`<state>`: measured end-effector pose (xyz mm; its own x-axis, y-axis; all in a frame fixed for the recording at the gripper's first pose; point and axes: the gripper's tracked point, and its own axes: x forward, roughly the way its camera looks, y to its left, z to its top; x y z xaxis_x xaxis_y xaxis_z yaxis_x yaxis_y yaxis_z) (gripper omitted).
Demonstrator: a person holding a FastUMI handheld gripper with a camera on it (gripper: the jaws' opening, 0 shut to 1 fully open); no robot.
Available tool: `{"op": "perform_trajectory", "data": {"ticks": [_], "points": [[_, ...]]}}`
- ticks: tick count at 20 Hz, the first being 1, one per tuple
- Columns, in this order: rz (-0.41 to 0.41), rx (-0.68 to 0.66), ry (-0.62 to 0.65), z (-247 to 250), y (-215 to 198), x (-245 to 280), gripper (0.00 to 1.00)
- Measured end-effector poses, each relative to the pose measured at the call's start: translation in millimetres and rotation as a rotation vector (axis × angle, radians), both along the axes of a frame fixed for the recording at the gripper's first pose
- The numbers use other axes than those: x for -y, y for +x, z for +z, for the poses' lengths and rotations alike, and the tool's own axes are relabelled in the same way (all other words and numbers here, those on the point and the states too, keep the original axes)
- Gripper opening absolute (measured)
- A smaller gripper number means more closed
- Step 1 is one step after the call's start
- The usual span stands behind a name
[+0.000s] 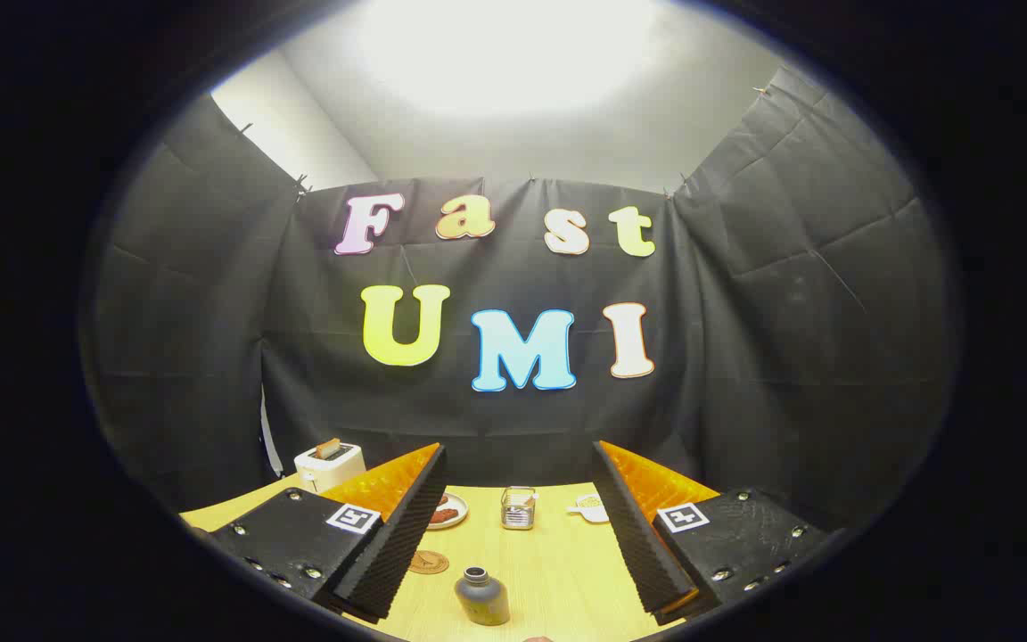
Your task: Take the bottle from table, then pour the juice into the cup, finally place the bottle on the coaster
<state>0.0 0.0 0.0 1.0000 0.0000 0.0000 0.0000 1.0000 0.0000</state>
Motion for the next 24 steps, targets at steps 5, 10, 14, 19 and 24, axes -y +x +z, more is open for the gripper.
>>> {"op": "perform_trajectory", "data": {"ticks": [5, 10, 14, 19, 24], "points": [[0.004, 0.024, -0.018, 7, 2, -7, 0.97], [0.015, 0.025, -0.021, 10, 0, -13, 0.97], [0.025, 0.032, -0.018, 14, -2, -18, 0.97], [0.040, 0.034, -0.012, 13, -2, -20, 0.97], [0.047, 0.041, 0.001, 11, -1, -21, 0.97]]}}
